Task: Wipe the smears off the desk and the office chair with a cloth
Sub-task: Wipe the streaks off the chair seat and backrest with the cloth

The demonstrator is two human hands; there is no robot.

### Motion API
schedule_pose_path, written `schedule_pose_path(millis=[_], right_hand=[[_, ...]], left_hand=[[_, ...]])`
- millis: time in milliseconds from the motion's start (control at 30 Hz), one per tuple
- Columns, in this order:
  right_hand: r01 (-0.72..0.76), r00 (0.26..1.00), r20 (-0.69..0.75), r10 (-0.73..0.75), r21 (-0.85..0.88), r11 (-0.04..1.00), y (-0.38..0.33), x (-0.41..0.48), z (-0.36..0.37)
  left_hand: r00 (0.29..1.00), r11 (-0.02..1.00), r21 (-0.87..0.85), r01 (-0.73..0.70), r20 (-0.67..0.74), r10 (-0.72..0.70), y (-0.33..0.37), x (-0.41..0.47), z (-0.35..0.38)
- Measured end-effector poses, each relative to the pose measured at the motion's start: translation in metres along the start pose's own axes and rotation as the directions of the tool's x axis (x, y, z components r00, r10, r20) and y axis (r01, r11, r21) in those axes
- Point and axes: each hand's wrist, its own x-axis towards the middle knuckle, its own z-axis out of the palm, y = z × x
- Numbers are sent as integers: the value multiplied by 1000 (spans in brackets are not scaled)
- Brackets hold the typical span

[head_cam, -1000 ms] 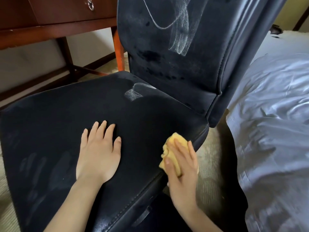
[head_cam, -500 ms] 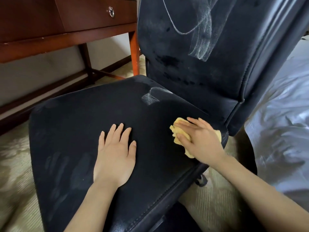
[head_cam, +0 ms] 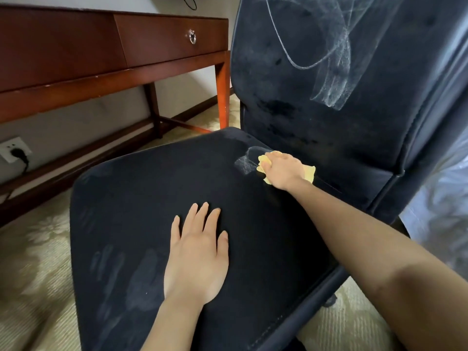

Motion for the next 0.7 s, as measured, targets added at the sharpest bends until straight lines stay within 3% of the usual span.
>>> schedule_pose_path(millis=[133, 233, 433, 567, 700], right_hand=[[184, 982, 34, -185, 43, 982, -33, 7, 8], [365, 930, 8, -367, 93, 926, -48, -4, 16], [561, 818, 36, -574, 170, 810, -29, -46, 2], [580, 792, 96, -604, 194, 791, 3, -70, -13], [501, 855, 94, -510, 98, 860, 37, -76, -23]], left_hand=[[1000, 1000, 7, 8, -3, -8, 0, 1, 1], [1000, 1000, 12, 10, -4, -10, -1, 2, 2], [1000, 1000, 30, -1, -15, 1, -3, 2, -1], [1000, 1000, 30, 3, -18, -3, -6, 1, -3], [1000, 1000, 27, 13, -25, -13, -9, 1, -4]])
